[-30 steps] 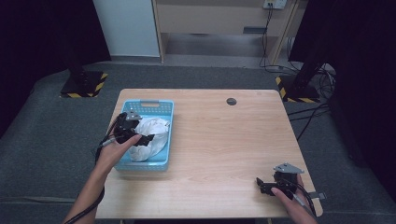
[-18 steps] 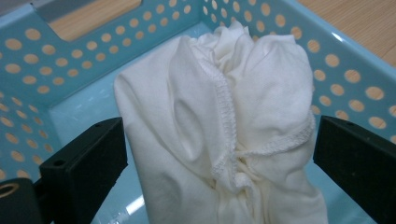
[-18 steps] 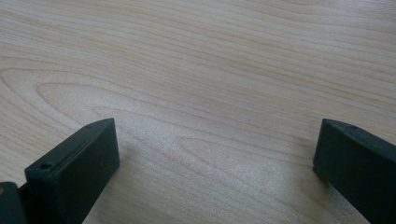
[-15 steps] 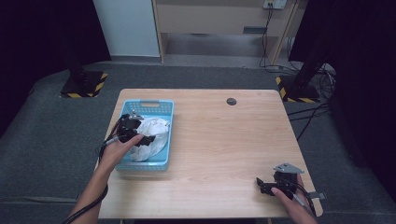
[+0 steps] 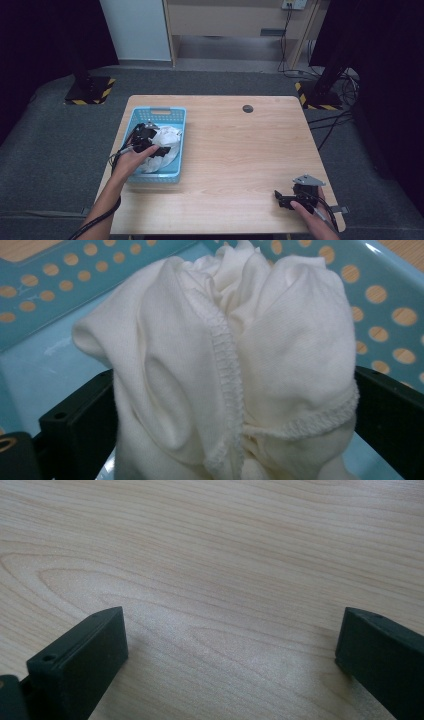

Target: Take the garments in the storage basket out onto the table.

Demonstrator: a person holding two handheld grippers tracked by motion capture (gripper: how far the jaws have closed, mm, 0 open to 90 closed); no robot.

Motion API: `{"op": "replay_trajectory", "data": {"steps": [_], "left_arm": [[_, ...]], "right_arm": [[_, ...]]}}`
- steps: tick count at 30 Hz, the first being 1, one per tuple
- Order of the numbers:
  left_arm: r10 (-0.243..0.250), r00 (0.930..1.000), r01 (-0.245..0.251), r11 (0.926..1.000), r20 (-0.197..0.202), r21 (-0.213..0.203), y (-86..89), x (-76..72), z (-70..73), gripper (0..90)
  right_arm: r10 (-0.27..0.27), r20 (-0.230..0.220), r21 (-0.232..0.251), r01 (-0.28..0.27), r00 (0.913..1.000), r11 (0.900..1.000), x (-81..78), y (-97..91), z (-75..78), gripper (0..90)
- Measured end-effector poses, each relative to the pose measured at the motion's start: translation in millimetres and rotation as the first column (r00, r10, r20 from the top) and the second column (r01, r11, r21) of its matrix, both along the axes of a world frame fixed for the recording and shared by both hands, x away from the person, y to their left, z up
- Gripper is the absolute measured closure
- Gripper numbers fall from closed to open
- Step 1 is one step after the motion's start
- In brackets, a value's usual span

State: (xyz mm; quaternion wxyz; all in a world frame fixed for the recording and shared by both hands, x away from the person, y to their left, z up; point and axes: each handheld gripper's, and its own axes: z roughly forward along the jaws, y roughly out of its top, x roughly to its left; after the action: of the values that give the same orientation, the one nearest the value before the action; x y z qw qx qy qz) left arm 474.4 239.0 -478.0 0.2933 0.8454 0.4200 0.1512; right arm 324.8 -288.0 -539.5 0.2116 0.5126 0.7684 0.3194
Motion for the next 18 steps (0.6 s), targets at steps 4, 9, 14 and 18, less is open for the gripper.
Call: {"op": "replay_trajectory", "data": {"steps": [4, 9, 14, 18], "left_arm": [[-0.013, 0.9999, 0.013, 0.9999, -0.003, 0.008, -3.7, 3.2, -2.6, 1.3], [-0.03, 0.9995, 0.03, 0.9992, -0.006, 0.026, -9.5, 8.1, -3.9, 1.3], [-0.049, 0.9987, 0.05, 0.9966, -0.011, 0.066, -13.1, 11.1, -5.5, 1.6], [-0.069, 0.9972, 0.071, 0.9933, -0.027, 0.091, -13.2, 12.2, -8.4, 2.0]], "right_arm": [[0.001, 0.001, 0.0, -0.001, 1.0, 1.0, 0.1, 0.0, 0.0, 0.2], [0.001, 0.001, 0.0, -0.001, 1.0, 1.0, 0.0, 0.0, -0.1, 0.3], [0.001, 0.001, 0.0, -0.001, 1.0, 1.0, 0.0, 0.0, -0.1, 0.2], [0.001, 0.001, 0.0, -0.001, 1.0, 1.0, 0.1, 0.0, -0.1, 0.2]]}}
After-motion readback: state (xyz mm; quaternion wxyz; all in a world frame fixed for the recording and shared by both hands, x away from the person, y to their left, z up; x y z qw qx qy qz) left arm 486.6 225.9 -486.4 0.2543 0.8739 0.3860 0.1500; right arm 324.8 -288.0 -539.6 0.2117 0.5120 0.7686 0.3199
